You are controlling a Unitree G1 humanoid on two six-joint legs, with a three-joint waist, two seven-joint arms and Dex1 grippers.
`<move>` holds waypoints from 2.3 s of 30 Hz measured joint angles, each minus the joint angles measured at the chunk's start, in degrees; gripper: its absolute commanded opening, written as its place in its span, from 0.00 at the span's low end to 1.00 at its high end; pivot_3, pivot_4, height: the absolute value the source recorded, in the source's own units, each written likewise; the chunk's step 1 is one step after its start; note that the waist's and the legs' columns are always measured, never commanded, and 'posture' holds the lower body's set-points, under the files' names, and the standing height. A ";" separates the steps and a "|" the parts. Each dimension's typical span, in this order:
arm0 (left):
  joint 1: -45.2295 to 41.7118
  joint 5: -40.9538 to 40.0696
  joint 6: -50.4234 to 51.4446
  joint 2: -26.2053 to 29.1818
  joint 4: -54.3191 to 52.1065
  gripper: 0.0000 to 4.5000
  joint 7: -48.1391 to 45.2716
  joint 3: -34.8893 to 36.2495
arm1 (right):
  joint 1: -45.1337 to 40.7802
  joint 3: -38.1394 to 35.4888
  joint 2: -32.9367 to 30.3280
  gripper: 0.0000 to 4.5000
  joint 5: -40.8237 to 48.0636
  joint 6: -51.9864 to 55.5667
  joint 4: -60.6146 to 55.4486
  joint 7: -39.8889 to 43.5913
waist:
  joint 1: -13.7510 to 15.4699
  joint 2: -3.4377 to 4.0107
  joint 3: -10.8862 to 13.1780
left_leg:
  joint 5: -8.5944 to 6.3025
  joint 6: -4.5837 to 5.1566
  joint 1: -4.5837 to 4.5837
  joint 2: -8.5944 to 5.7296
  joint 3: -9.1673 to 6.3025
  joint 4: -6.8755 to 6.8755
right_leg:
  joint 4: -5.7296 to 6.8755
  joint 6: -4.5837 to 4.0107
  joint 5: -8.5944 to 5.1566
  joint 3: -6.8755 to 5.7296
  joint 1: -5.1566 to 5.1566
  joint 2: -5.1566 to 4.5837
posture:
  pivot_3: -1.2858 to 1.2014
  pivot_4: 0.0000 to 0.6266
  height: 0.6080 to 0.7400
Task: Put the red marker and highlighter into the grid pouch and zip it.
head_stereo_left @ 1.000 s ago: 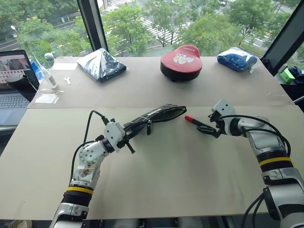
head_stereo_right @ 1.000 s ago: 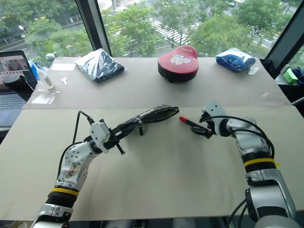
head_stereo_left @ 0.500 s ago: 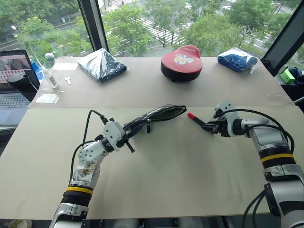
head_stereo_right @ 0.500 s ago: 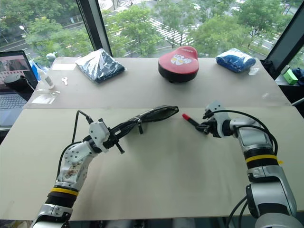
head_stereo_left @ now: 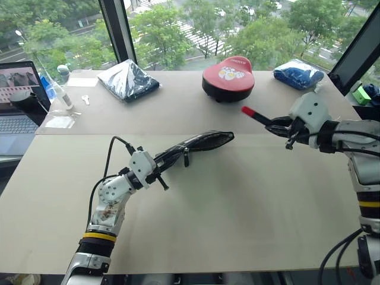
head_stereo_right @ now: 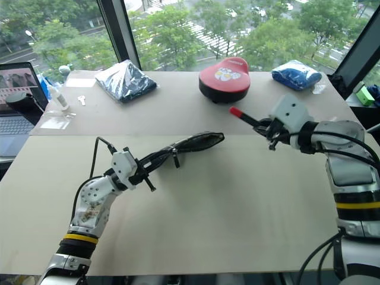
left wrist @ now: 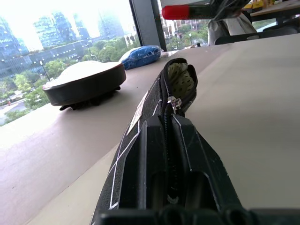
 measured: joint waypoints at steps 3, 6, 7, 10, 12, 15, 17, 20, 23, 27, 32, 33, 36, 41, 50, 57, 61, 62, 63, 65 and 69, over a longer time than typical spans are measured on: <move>-0.26 0.00 0.00 -0.12 0.00 0.00 -0.02 -0.18 | 1.47 3.80 -0.20 0.11 -3.34 -0.55 -1.97 -0.65 | 0.05 0.00 0.00 | 0.00 0.01 0.02 -0.01 0.00 0.15 | 0.02 0.02 0.02 0.01 0.06 -0.02 | 0.52 0.24 1.00; -0.25 0.00 0.00 -0.13 0.00 0.00 -0.02 -0.17 | 2.57 6.53 -0.13 0.11 -6.07 -1.56 -1.70 -1.41 | 0.31 0.00 0.00 | 0.00 0.01 0.00 -0.02 -0.01 0.20 | 0.04 0.02 0.03 0.00 0.05 -0.03 | 0.52 0.24 1.00; -0.25 0.00 0.00 -0.13 0.00 0.00 -0.02 -0.19 | 2.57 6.73 0.04 0.11 -6.59 -1.81 -1.58 -1.50 | 0.29 -0.01 0.00 | 0.00 0.01 -0.01 -0.02 -0.01 0.20 | 0.04 0.02 0.03 0.00 0.05 -0.03 | 0.52 0.24 1.00; -0.27 0.00 0.00 -0.15 0.00 0.00 -0.11 -0.21 | 2.32 7.57 0.57 0.11 -7.87 -2.87 -1.19 -2.00 | 0.17 0.00 0.00 | 0.00 0.01 0.00 -0.01 -0.01 0.18 | 0.03 0.02 0.03 0.00 0.03 -0.02 | 0.52 0.24 1.00; -0.30 0.00 0.00 -0.16 0.00 0.00 -0.15 -0.21 | 1.56 8.87 1.44 0.11 -9.14 -3.75 -0.07 -2.26 | 0.10 0.00 0.00 | 0.00 0.00 0.00 -0.01 -0.01 0.18 | 0.03 0.01 0.03 0.00 0.03 -0.01 | 0.52 0.24 1.00; -0.35 0.00 -0.01 -0.17 0.00 0.00 -0.27 -0.24 | -0.28 10.79 2.70 0.11 -11.26 -5.48 2.09 -2.80 | 0.08 -0.01 0.00 | 0.00 0.01 0.00 -0.02 -0.01 0.18 | 0.04 0.01 0.03 0.00 0.03 -0.01 | 0.52 0.24 1.00; -0.38 0.01 0.00 -0.18 0.00 0.00 -0.40 -0.25 | -1.41 11.44 3.64 0.11 -12.19 -6.71 3.31 -2.81 | 0.09 0.00 0.00 | 0.00 0.01 -0.01 -0.02 0.00 0.18 | 0.04 0.01 0.03 0.00 0.02 0.00 | 0.52 0.24 1.00; -0.41 0.01 0.00 -0.15 0.00 0.00 -0.46 -0.24 | -2.94 12.65 4.78 0.11 -13.38 -7.90 4.20 -2.75 | 0.12 0.00 0.00 | 0.00 0.01 0.00 -0.02 -0.01 0.18 | 0.03 0.01 0.03 -0.01 0.03 0.00 | 0.52 0.24 1.00; -0.45 0.04 -0.01 -0.17 0.08 0.00 -0.53 -0.28 | -5.76 15.71 6.79 0.11 -15.83 -10.68 6.72 -2.60 | 0.02 0.00 0.00 | 0.00 0.00 0.01 -0.03 0.00 0.19 | 0.04 0.01 0.03 0.00 0.04 0.01 | 0.52 0.24 1.00; -0.65 0.09 -0.01 -0.35 0.26 0.00 -0.76 -0.55 | -10.08 21.33 11.82 0.11 -20.40 -16.72 11.15 -2.80 | -0.16 0.00 0.00 | 0.02 -0.03 0.01 -0.02 0.00 0.16 | 0.08 0.01 0.03 -0.01 0.00 0.06 | 0.52 0.24 1.00; -0.55 0.13 -0.02 -0.44 0.79 0.00 -0.80 -0.62 | -14.80 25.41 18.79 0.11 -25.66 -24.15 18.16 -6.56 | -0.31 0.00 0.00 | 0.03 -0.04 0.03 -0.03 -0.02 0.16 | 0.10 0.01 0.03 -0.02 0.00 0.07 | 0.52 0.24 1.00; -0.55 0.15 -0.02 -0.49 0.81 0.00 -0.80 -0.64 | -15.49 26.53 19.89 0.11 -26.70 -25.63 19.75 -7.50 | -0.26 0.00 0.00 | 0.03 -0.05 0.02 -0.05 -0.02 0.16 | 0.10 0.01 0.03 -0.02 0.00 0.07 | 0.52 0.24 1.00; -0.43 0.42 -0.02 -0.46 0.84 0.00 -0.74 -0.64 | -15.97 26.91 21.82 0.33 -28.30 -29.03 23.99 -9.84 | -0.12 0.00 0.00 | 0.03 -0.05 0.02 -0.07 -0.02 0.17 | 0.10 0.01 0.03 -0.03 0.00 0.06 | 0.52 0.24 1.00; 0.02 0.60 -0.02 -0.47 0.78 0.00 -0.47 -0.63 | -16.17 26.03 23.30 0.67 -26.94 -29.86 27.10 -10.65 | -0.46 0.00 0.00 | 0.06 -0.10 0.05 -0.05 -0.02 0.11 | 0.21 0.01 0.03 -0.03 -0.03 0.08 | 0.52 0.24 1.00; 0.61 0.57 -0.03 -0.44 -0.17 0.00 0.21 -0.53 | -18.17 14.41 19.44 0.74 -17.24 -26.45 29.52 -9.40 | -0.37 0.00 0.01 | 0.07 -0.11 0.04 -0.05 -0.03 0.09 | 0.42 0.01 0.03 -0.02 -0.03 0.08 | 0.52 0.24 1.00; 0.63 0.56 -0.13 -0.30 -0.20 0.00 0.04 -0.33 | -8.11 -0.59 10.07 0.74 9.51 2.69 14.70 6.67 | 0.16 0.00 0.01 | 0.02 -0.02 0.01 0.02 -0.07 0.04 | 0.31 -0.01 0.04 -0.03 0.02 0.03 | 0.52 0.24 1.00; 0.38 0.56 -0.13 -0.34 -0.02 0.00 -0.04 -0.38 | 1.29 -1.74 6.00 0.74 14.21 11.95 9.27 9.10 | 0.02 0.00 0.00 | -0.04 0.07 0.02 0.02 -0.04 0.05 | 0.02 0.00 0.04 0.02 0.01 -0.08 | 0.52 0.24 1.00; 0.37 0.55 -0.14 -0.32 -0.03 0.00 -0.09 -0.36 | 3.15 -1.65 5.73 0.74 14.19 12.96 8.23 8.49 | 0.02 0.00 0.00 | -0.04 0.06 0.03 0.02 -0.05 0.04 | 0.04 0.00 0.04 0.02 0.01 -0.08 | 0.52 0.24 1.00; 0.32 0.54 -0.14 -0.30 0.00 0.00 -0.17 -0.34 | 5.75 -1.25 5.80 0.74 14.13 14.24 6.97 7.43 | 0.01 0.00 0.00 | -0.04 0.06 0.03 0.03 -0.04 0.04 | 0.05 -0.01 0.04 0.03 -0.01 -0.09 | 0.52 0.24 1.00; 0.30 0.54 -0.14 -0.23 0.01 0.00 -0.38 -0.32 | 8.45 -0.07 7.60 0.74 13.73 15.89 5.25 5.29 | -0.09 0.00 0.00 | -0.01 0.02 0.03 0.04 -0.03 0.04 | 0.07 -0.01 0.04 0.05 -0.03 -0.09 | 0.52 0.24 1.00; 0.01 0.51 -0.14 -0.28 0.05 0.00 -0.95 -0.37 | 8.88 4.89 16.62 0.74 12.35 17.98 3.10 -2.46 | -0.20 0.00 0.00 | 0.02 -0.05 0.02 0.05 -0.02 0.05 | 0.13 -0.05 0.07 0.05 -0.07 -0.07 | 0.52 0.24 1.00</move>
